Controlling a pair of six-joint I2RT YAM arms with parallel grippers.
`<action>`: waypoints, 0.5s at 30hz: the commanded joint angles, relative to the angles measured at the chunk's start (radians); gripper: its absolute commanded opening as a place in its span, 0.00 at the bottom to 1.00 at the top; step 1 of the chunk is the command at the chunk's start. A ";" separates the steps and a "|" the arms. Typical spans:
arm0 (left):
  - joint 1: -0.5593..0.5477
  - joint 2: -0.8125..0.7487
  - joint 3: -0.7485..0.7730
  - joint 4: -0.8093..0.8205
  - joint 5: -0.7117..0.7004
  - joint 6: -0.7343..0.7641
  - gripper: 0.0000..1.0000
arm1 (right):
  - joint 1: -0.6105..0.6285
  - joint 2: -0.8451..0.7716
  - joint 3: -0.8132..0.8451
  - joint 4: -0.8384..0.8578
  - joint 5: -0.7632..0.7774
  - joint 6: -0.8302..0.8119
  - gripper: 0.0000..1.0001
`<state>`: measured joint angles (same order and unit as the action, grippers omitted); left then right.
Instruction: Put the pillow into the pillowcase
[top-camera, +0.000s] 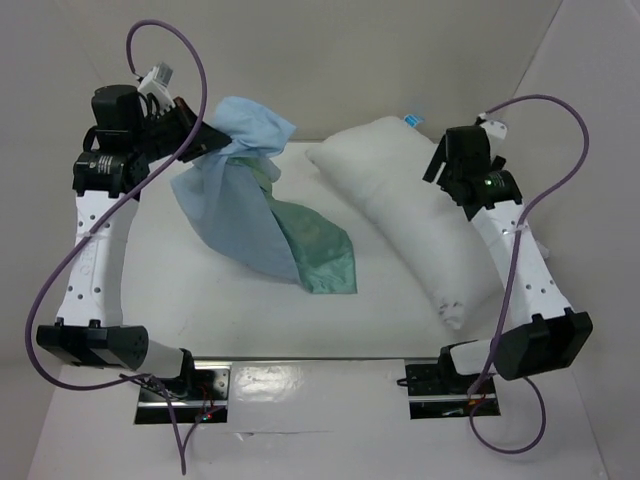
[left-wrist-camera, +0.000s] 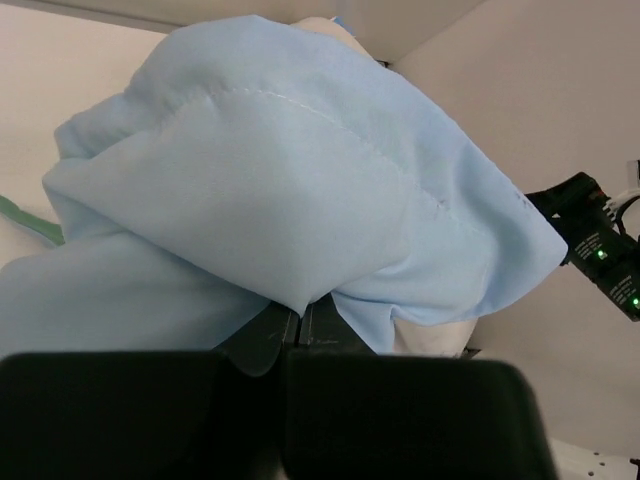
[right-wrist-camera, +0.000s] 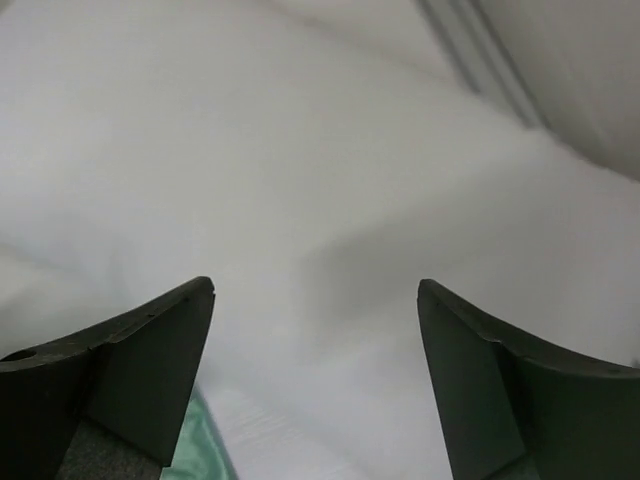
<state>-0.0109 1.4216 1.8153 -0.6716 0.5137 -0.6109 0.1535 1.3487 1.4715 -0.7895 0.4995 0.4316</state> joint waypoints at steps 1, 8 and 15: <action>-0.004 -0.050 0.009 0.095 0.048 -0.010 0.00 | 0.165 -0.077 -0.011 0.119 -0.134 -0.045 0.90; 0.014 -0.050 0.062 0.095 0.048 -0.021 0.00 | 0.534 -0.155 -0.270 0.411 -0.323 -0.129 1.00; 0.023 -0.050 0.134 0.086 0.048 -0.050 0.00 | 0.861 0.044 -0.327 0.495 -0.225 -0.151 1.00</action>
<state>0.0055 1.4128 1.8786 -0.6521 0.5327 -0.6327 0.9134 1.3323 1.1553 -0.4068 0.2287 0.3199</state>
